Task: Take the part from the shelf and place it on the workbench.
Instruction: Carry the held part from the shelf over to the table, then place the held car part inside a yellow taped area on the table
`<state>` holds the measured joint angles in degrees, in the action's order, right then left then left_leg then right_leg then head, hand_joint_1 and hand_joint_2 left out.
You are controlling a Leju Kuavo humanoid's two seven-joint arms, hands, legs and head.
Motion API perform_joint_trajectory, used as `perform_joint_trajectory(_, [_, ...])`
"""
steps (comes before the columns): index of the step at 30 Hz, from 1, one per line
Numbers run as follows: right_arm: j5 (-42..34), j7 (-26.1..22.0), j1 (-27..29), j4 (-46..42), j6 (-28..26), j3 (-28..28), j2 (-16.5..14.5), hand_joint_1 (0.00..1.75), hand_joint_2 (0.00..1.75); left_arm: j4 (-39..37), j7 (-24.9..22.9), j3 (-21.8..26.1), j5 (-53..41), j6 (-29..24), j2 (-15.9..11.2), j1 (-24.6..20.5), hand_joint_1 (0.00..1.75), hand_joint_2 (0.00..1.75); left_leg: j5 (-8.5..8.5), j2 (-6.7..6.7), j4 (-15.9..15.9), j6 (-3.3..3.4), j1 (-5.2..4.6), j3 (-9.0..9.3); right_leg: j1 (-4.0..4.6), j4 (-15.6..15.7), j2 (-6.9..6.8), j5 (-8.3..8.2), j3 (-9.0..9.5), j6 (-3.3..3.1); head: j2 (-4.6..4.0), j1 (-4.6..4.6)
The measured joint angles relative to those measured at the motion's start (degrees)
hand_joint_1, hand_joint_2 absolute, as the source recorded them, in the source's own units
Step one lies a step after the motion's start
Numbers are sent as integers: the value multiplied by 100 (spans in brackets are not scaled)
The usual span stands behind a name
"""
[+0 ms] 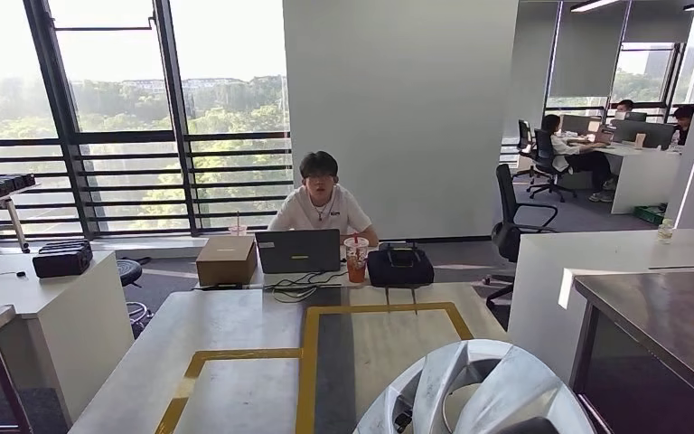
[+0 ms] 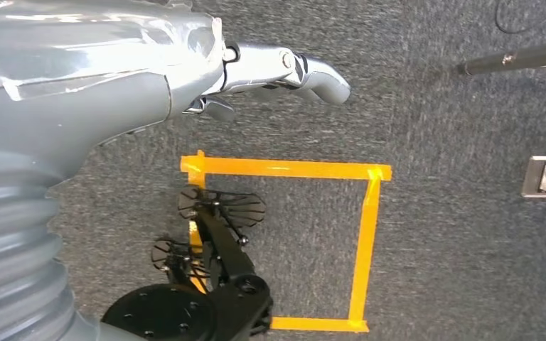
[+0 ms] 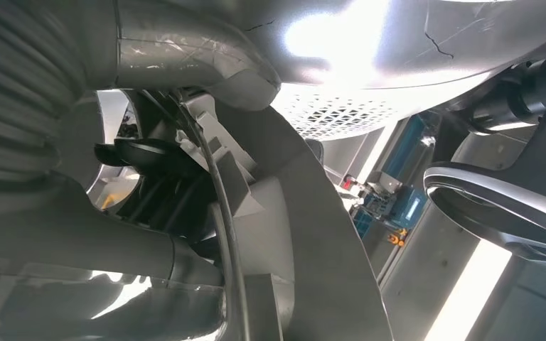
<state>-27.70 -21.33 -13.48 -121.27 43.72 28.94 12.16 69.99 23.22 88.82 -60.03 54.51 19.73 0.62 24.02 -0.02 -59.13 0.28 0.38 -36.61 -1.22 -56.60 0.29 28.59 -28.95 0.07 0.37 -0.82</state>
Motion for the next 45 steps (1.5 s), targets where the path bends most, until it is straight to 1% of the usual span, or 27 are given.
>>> perform_joint_trajectory(3, [-35,-27,-3,-19,1,-10,-2,175,175,2,39,-2,-40,19,2,0,0,175,3,-14,174,129,-46,98,21,-38,7,7,76,122,1,-3])
perform_joint_trajectory(5, [-72,-62,-7,-31,17,-32,1,175,175,7,62,-2,-43,43,4,-6,0,175,-24,-25,223,213,-37,220,15,-255,-3,59,2,172,2,2])
perform_joint_trajectory(6, [-90,-80,-17,-35,30,-47,2,175,175,9,65,-2,-31,50,7,-15,0,175,-19,-30,235,242,-34,276,9,-504,-8,143,-136,170,2,8])
perform_joint_trajectory(9, [-125,-110,-30,-41,65,-78,2,175,175,11,57,-2,3,52,10,-42,0,175,48,-41,239,296,-65,331,12,-1554,-10,510,-844,136,3,21])
perform_joint_trajectory(10, [-131,-111,-29,-41,75,-83,-1,175,175,11,49,-2,15,52,10,-44,0,175,80,-51,238,302,-79,358,16,-1705,-10,550,-1008,144,3,24])
perform_joint_trajectory(11, [-137,-113,-29,-41,85,-87,-6,175,175,11,40,-2,29,52,10,-45,0,175,117,-63,237,303,-92,401,18,-1637,-11,478,-1062,171,3,26])
perform_joint_trajectory(12, [-142,-113,-32,-41,93,-91,-15,175,175,11,31,-3,44,53,10,-45,0,175,159,-75,237,299,-103,459,20,-1353,-11,294,-1004,208,3,27])
perform_joint_trajectory(13, [-148,-114,-37,-41,98,-93,-27,175,175,11,25,-3,55,53,11,-45,0,175,204,-87,237,288,-110,511,25,-928,-14,40,-866,237,3,29])
perform_joint_trajectory(14, [-153,-116,-44,-40,103,-95,-39,175,175,10,21,-3,61,53,11,-48,0,175,250,-96,229,271,-122,568,36,-532,-20,-166,-736,221,1,30])
perform_joint_trajectory(16, [-167,-122,-81,-40,117,-96,-75,175,175,9,14,-2,64,52,10,-48,0,175,323,-101,221,216,-137,612,69,-90,-27,-368,-583,102,-2,30])
perform_joint_trajectory(18, [-186,-124,-122,-41,133,-96,-127,175,175,9,9,-3,63,52,8,-48,0,175,358,-99,188,158,-141,628,80,-43,-21,-371,-538,-18,1,25])
perform_joint_trajectory(20, [-201,-109,-157,-41,123,-93,-181,175,175,15,8,-3,63,52,2,-55,0,175,403,-85,16,98,-127,566,49,-23,-15,-369,-455,-69,3,19])
perform_joint_trajectory(22, [-204,-90,-196,-40,100,-89,-222,175,175,21,7,-2,68,52,-2,-60,0,175,577,-62,-513,20,-83,260,28,-13,-17,-323,-375,-111,3,9])
perform_joint_trajectory(24, [-207,-82,-215,-36,88,-86,-251,175,175,21,3,-2,74,51,-3,-58,0,175,856,-42,-1246,-52,-27,-220,28,-14,-16,-257,-317,-128,3,2])
perform_joint_trajectory(25, [-209,-80,-217,-33,85,-85,-260,175,175,20,-1,-2,86,49,-3,-58,0,175,919,-34,-1458,-75,-5,-403,28,-14,-13,-220,-278,-123,3,2])
perform_joint_trajectory(26, [-212,-76,-218,-28,82,-84,-266,175,175,20,-7,-2,101,45,-3,-57,0,175,864,-28,-1467,-87,11,-485,28,-14,-10,-181,-227,-117,3,1])
perform_joint_trajectory(27, [-214,-69,-223,-24,73,-84,-271,175,175,20,-17,-2,122,37,-3,-57,0,175,673,-25,-1236,-86,20,-442,28,-13,-8,-135,-162,-107,3,1])
perform_joint_trajectory(29, [-214,-52,-254,-12,47,-80,-294,175,175,20,-38,0,158,15,-4,-57,0,175,153,-19,-439,-46,13,-159,31,-9,-5,-40,-22,-79,2,3])
perform_joint_trajectory(30, [-214,-45,-282,-7,32,-75,-314,175,175,21,-46,1,169,7,-5,-57,0,175,34,-11,-121,-15,-7,-39,36,-3,1,1,25,-57,0,5])
perform_joint_trajectory(32, [-214,-39,-331,5,9,-55,-357,175,175,24,-53,1,175,2,-8,-50,0,175,29,-6,123,60,-55,50,47,-4,10,47,65,8,-1,4])
perform_joint_trajectory(35, [-221,-21,-391,20,-31,-13,-385,175,175,28,-54,-2,175,6,1,-43,0,175,14,-19,203,187,-52,195,48,-154,7,98,83,118,3,0])
perform_joint_trajectory(37, [-234,-7,-458,28,-58,16,-385,175,175,30,-49,-2,173,23,8,-54,0,175,31,-24,227,237,-36,320,38,-606,5,285,-151,114,3,8])
perform_joint_trajectory(40, [-254,-9,-497,48,-81,51,-378,175,175,31,-43,-2,167,62,8,-57,0,175,107,-40,222,262,-50,370,36,-1602,5,602,-860,91,3,16])
perform_joint_trajectory(41, [-257,-9,-496,57,-84,63,-373,175,175,31,-43,-2,165,68,8,-56,0,175,141,-53,221,259,-53,401,36,-1669,4,574,-997,119,3,18])
perform_joint_trajectory(42, [-258,-9,-497,67,-86,75,-369,175,175,31,-43,-2,165,75,8,-56,0,175,182,-66,220,251,-54,449,35,-1524,4,441,-1027,160,3,18])
perform_joint_trajectory(44, [-261,-9,-504,77,-89,94,-363,175,175,31,-43,-2,165,86,9,-55,0,175,279,-89,219,219,-55,561,37,-774,-5,-60,-847,238,3,21])
perform_joint_trajectory(45, [-262,-9,-512,81,-89,98,-360,175,175,31,-43,-2,165,90,9,-57,0,175,328,-95,212,194,-63,613,47,-432,-15,-237,-752,219,0,22])
